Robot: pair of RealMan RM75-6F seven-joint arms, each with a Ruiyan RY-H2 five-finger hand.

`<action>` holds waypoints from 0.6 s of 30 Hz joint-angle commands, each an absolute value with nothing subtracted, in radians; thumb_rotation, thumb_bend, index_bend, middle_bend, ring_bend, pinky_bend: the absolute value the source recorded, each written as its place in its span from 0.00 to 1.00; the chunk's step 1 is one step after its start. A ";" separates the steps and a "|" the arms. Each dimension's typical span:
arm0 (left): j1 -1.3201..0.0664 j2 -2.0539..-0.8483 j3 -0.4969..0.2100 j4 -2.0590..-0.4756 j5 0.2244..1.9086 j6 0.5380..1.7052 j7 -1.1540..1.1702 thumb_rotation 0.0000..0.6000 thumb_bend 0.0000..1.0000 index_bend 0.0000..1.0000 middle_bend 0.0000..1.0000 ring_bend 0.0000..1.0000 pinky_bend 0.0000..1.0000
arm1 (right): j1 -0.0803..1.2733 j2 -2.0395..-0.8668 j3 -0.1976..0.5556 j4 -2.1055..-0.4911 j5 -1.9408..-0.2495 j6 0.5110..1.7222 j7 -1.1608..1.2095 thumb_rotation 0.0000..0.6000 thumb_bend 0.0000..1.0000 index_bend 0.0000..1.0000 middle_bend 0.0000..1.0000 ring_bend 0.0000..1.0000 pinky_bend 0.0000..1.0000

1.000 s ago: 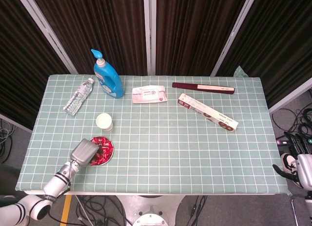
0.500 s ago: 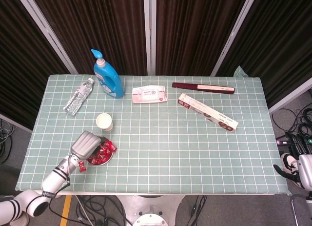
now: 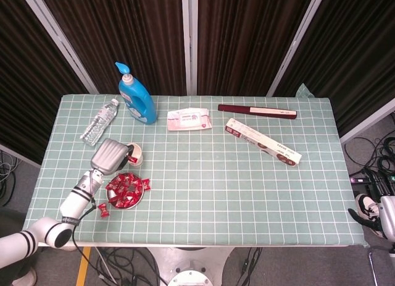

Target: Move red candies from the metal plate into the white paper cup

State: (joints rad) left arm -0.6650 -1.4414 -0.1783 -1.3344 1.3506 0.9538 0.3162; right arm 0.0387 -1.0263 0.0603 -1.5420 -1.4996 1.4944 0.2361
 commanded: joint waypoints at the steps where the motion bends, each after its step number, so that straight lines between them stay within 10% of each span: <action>1: -0.693 -1.479 -0.190 -1.276 1.298 0.931 0.394 1.00 0.59 0.69 0.72 0.99 1.00 | 0.036 -1.027 0.060 -1.540 -1.496 1.494 0.238 1.00 0.10 0.00 0.11 0.06 0.36; 18: -0.676 -1.453 -0.152 -1.338 1.260 0.983 0.448 1.00 0.26 0.36 0.43 0.94 1.00 | 0.040 -1.027 0.063 -1.542 -1.496 1.488 0.233 1.00 0.10 0.00 0.11 0.06 0.36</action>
